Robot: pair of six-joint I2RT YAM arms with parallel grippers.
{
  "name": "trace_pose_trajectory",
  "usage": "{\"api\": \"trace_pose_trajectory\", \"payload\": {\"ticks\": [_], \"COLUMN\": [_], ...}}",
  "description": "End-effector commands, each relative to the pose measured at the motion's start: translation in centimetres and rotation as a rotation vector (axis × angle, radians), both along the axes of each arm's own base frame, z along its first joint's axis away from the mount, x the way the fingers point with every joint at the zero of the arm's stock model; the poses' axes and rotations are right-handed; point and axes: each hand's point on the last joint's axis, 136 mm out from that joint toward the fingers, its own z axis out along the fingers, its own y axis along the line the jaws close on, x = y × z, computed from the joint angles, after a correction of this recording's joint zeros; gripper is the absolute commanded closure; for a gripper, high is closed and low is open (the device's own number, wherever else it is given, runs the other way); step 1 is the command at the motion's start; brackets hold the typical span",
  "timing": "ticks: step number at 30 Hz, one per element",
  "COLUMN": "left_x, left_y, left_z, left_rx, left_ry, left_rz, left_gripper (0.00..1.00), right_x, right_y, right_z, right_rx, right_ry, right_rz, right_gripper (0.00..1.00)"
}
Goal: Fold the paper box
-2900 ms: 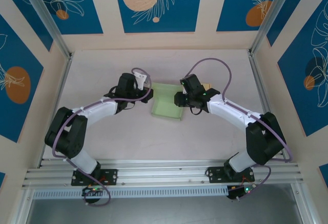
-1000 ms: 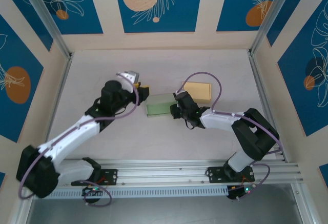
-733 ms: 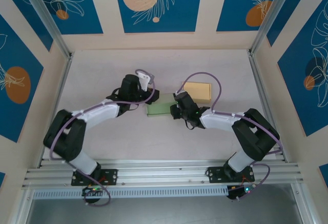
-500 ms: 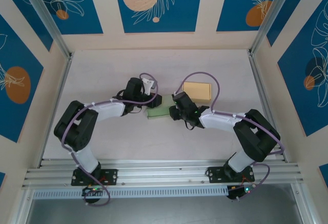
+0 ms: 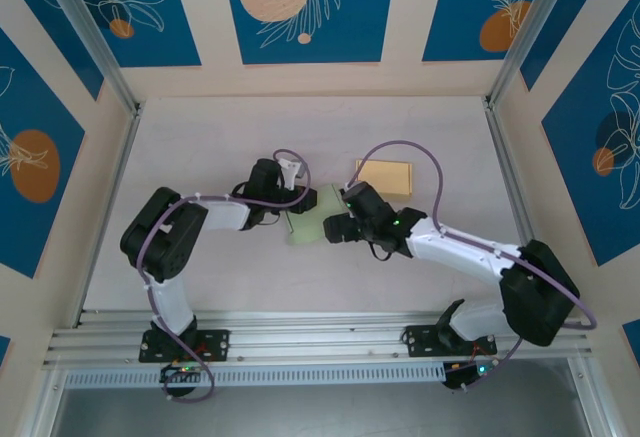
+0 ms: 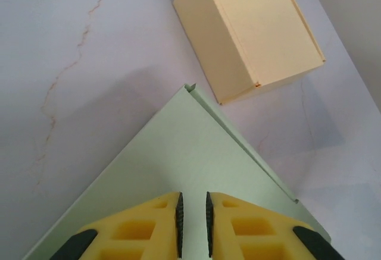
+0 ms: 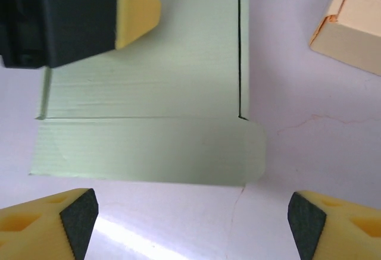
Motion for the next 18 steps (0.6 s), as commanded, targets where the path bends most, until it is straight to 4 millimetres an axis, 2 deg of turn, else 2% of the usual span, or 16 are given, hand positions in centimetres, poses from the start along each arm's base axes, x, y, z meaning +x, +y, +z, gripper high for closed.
{"api": "trace_pose_trajectory", "payload": {"ticks": [1,3,5,8,11,14,18], "left_x": [-0.4,-0.4,-0.4,-0.2,-0.1,-0.2,-0.3], "left_y": [1.0,1.0,0.8,0.5,0.3,0.9,3.4], "left_z": [-1.7,-1.3,-0.6,1.2,3.8,6.0,7.6], "left_rx": [0.031,0.029,0.021,0.0,-0.014,0.021,0.155], "left_ry": [0.032,0.027,0.019,0.008,-0.013,-0.042,-0.103], "left_rz": [0.024,0.023,0.018,0.01,-0.001,0.013,0.066], "left_gripper": [0.79,0.78,0.71,0.52,0.4,0.37,0.36], "right_x": [-0.7,-0.5,-0.2,0.2,0.4,0.7,1.3], "right_y": [-0.7,-1.1,-1.5,-1.8,-2.0,-1.6,-0.9], "right_z": [2.5,3.4,3.6,2.6,0.8,-0.2,-0.7], "right_rx": [0.054,0.087,0.125,0.154,0.173,0.194,0.204], "right_ry": [0.022,0.043,0.098,0.181,0.265,0.295,0.285], "right_rz": [-0.055,-0.078,-0.093,-0.092,-0.073,-0.037,0.003], "right_gripper": [0.14,0.16,0.22,0.31,0.35,0.33,0.33]}}
